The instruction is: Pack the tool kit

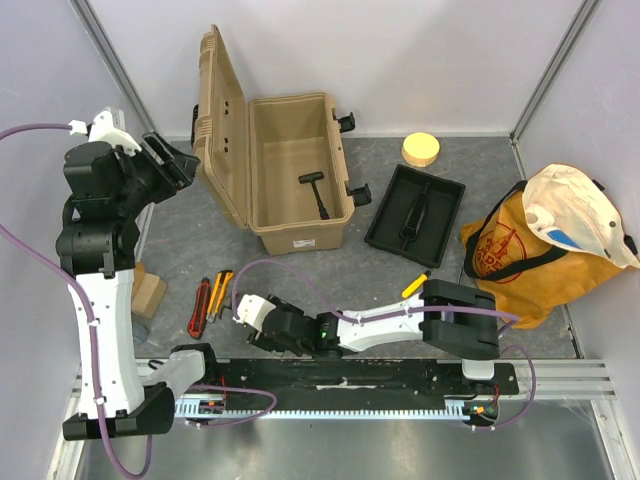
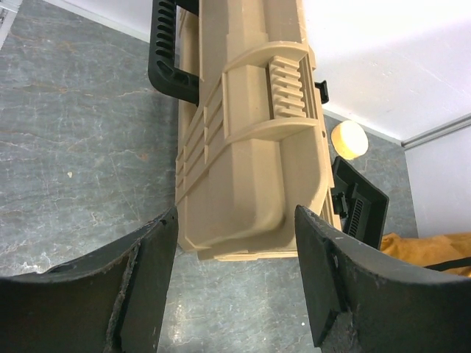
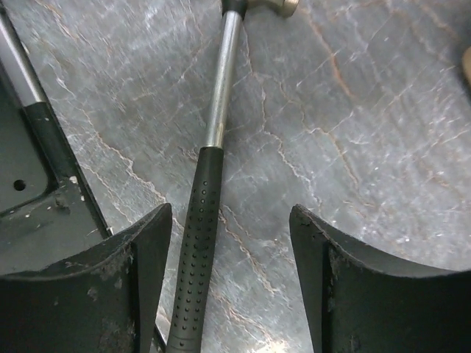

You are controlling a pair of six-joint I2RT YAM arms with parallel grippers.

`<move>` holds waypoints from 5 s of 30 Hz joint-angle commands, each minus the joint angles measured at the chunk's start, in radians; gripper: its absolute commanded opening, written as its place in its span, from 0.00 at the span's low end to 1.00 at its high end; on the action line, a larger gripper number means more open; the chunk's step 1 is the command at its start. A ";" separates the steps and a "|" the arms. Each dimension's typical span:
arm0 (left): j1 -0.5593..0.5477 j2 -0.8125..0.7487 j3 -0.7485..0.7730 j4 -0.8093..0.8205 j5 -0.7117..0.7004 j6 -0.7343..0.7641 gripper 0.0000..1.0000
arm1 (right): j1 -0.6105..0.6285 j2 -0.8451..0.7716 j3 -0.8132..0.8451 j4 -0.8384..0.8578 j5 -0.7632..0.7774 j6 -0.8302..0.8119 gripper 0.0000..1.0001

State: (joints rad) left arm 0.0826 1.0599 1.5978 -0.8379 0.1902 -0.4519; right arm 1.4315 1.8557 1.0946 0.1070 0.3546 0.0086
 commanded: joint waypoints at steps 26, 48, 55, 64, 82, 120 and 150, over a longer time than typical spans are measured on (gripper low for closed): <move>-0.027 -0.012 -0.006 0.016 0.035 0.019 0.72 | -0.039 -0.210 -0.288 -0.222 0.006 0.232 0.03; -0.027 0.008 0.016 0.010 0.023 0.039 0.72 | -0.097 -0.153 -0.228 -0.217 -0.072 0.149 0.00; -0.027 -0.015 0.005 0.010 0.031 0.042 0.72 | -0.095 -0.265 -0.174 -0.259 0.133 0.157 0.00; -0.027 -0.034 -0.006 0.011 0.043 0.041 0.72 | -0.083 -0.430 -0.124 -0.306 0.322 0.097 0.00; -0.027 -0.020 0.007 0.013 0.038 0.038 0.72 | -0.082 -0.586 -0.006 -0.317 0.356 0.001 0.00; -0.027 -0.001 0.086 0.007 -0.046 0.081 0.72 | -0.606 0.471 1.041 0.004 0.112 0.065 0.00; -0.046 -0.006 0.100 -0.015 -0.144 0.133 0.74 | -0.651 0.666 1.116 -0.204 0.003 0.396 0.14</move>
State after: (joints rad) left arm 0.0422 1.0641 1.6634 -0.8627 0.0574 -0.3531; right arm 0.7868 2.5137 2.1410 -0.0814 0.3801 0.3546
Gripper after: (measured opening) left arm 0.734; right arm 0.074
